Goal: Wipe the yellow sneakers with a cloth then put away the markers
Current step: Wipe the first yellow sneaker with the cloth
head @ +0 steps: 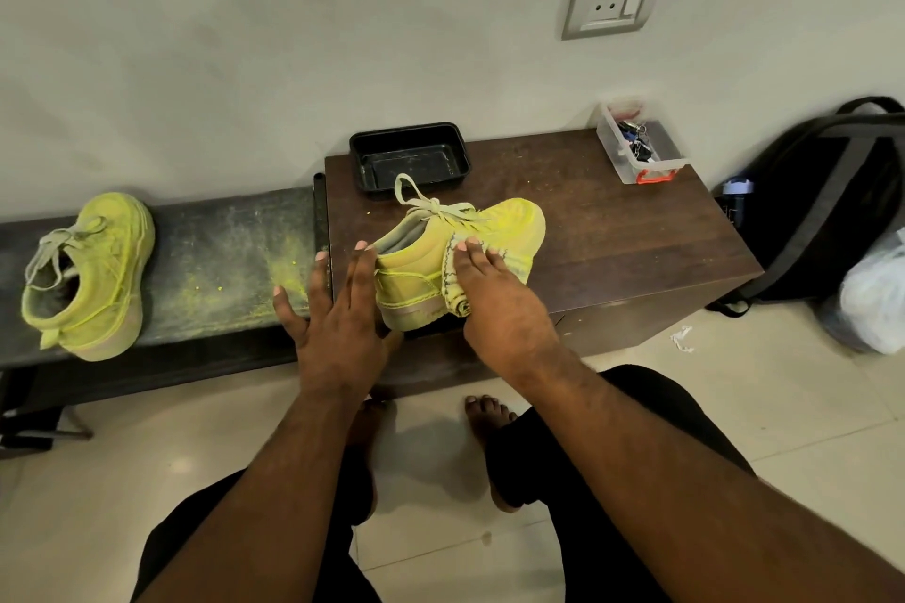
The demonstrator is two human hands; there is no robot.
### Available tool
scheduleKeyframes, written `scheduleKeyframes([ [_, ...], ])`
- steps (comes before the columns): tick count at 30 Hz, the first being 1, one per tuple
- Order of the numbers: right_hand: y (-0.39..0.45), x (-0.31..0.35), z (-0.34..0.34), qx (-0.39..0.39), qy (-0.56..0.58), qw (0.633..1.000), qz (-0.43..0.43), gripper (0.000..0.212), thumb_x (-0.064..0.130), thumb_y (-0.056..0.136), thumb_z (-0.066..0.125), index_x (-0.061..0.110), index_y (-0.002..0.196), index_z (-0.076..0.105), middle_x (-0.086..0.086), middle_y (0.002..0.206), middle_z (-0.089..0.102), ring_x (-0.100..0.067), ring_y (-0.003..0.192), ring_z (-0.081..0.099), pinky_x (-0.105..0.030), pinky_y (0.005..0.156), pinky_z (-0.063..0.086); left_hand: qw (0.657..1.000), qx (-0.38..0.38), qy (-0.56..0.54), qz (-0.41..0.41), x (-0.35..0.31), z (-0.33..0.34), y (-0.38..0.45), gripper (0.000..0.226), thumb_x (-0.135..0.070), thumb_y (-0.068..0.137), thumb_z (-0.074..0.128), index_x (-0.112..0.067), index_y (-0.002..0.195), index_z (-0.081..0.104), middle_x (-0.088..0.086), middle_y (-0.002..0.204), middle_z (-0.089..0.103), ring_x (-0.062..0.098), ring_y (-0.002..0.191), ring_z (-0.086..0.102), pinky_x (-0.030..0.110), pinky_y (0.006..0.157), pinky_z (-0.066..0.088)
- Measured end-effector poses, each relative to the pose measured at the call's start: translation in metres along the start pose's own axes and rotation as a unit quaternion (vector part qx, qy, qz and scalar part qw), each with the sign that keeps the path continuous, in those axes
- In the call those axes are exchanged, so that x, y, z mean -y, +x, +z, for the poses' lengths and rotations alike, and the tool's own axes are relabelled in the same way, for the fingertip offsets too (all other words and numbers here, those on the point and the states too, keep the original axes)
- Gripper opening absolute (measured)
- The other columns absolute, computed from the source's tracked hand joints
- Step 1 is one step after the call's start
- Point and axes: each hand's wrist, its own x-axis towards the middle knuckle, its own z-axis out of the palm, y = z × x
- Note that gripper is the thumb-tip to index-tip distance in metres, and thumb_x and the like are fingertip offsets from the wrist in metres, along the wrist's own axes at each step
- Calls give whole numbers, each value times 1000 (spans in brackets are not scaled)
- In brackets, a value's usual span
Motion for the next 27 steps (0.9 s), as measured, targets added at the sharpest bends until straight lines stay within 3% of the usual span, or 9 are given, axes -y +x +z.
scheduleKeyframes([
  [6,16,-34,-20,-70,-55,987,135,69,4,88,49,18,150,22,3,157,22,-29,141,27,-46,109,33,1000,14,11,-6,0,-1,1,112,-44,66,74,-34,149,-1,-6,156,22,24,146,2,61,109,-6],
  [13,0,6,-11,-53,-31,998,-1,73,8,85,53,21,150,24,5,158,21,-24,142,24,-41,113,26,1000,11,29,1,2,2,2,118,-50,63,80,-30,151,4,-10,156,25,26,145,10,63,108,-2],
  [18,5,-20,-19,-77,10,989,126,63,6,86,49,23,145,35,11,152,33,-24,123,44,-43,96,44,999,-4,46,19,1,3,-3,113,-58,62,76,-26,151,14,-7,154,30,28,143,15,65,106,5],
  [23,6,-18,-9,-56,34,988,141,65,7,86,46,16,148,28,6,155,26,-28,121,41,-43,91,47,998,-1,57,38,-7,-1,-15,114,-74,64,63,-25,152,12,-7,158,21,29,145,11,66,106,3],
  [27,12,-17,1,-38,66,984,161,65,5,85,42,10,148,25,1,156,26,-31,121,39,-41,92,45,994,3,70,79,-26,-12,-34,91,-73,75,43,-22,149,28,-2,151,37,30,143,23,66,107,7],
])
